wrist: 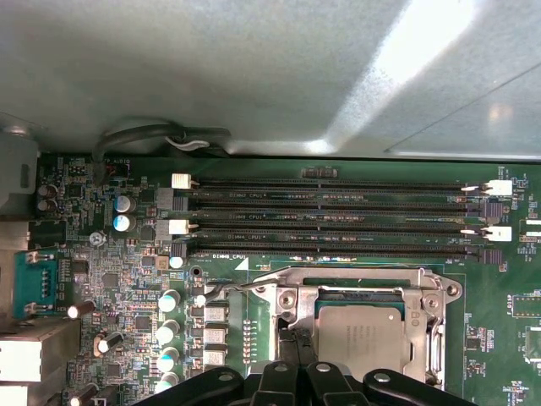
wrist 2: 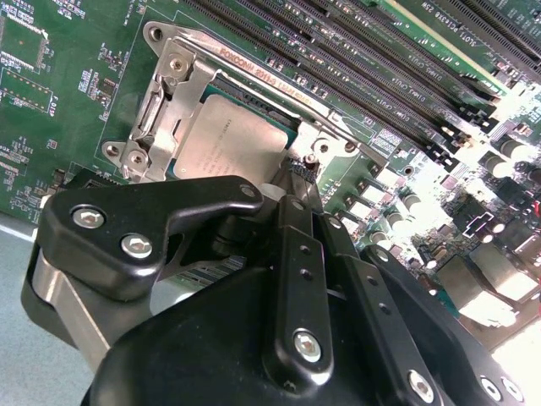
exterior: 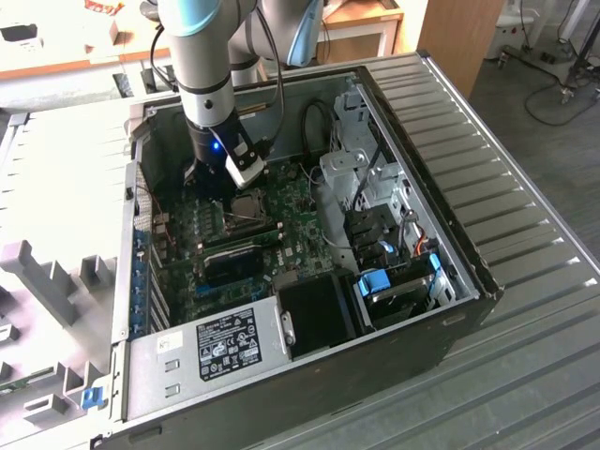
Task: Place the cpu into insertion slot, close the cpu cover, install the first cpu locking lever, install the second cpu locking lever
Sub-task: 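Close the cpu cover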
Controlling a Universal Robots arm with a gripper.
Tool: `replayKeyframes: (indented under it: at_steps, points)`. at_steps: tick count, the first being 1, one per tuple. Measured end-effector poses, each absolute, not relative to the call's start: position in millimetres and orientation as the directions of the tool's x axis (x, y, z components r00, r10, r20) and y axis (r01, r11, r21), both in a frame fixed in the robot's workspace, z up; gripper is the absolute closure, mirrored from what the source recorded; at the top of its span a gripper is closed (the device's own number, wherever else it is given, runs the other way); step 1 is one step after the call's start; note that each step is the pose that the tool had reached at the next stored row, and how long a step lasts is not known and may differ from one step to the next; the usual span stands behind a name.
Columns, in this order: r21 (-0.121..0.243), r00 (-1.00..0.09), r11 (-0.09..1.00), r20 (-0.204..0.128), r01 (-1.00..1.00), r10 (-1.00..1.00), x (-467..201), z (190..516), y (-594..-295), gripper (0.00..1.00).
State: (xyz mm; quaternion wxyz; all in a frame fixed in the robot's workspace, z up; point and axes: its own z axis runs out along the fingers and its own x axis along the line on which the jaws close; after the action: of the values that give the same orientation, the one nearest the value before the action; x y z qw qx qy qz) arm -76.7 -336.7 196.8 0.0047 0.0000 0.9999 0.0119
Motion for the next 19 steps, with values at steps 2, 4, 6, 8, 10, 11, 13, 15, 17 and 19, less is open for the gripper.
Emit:
replayKeyframes:
  at_steps: [2,4,6,8,10,11,13,15,17,19]
  points:
    - [0.024,-1.000,1.000,-0.009,0.000,0.000,-76.7,196.8,-336.7,0.90]
    - [0.024,-1.000,1.000,-0.009,0.000,0.000,-76.7,196.8,-336.7,0.90]
    - [0.024,-1.000,1.000,-0.009,0.000,0.000,-76.7,196.8,-336.7,0.90]
    - [0.024,-1.000,1.000,-0.009,0.000,0.000,-76.7,196.8,-336.7,0.90]
    - [0.024,-1.000,1.000,-0.009,0.000,0.000,-76.7,196.7,-336.7,0.90]
    - [0.024,-1.000,1.000,-0.009,0.000,0.000,-76.7,196.8,-336.7,0.90]
    - [0.024,-1.000,1.000,-0.009,0.000,0.000,-76.7,196.7,-336.7,0.90]
    - [0.024,-1.000,1.000,-0.009,0.000,0.000,-76.7,196.7,-336.7,0.90]
    - [0.024,-1.000,1.000,-0.009,0.000,0.000,-76.7,196.7,-336.7,0.90]
    - [0.024,-1.000,1.000,-0.009,0.000,0.000,-76.7,196.6,-336.7,0.90]
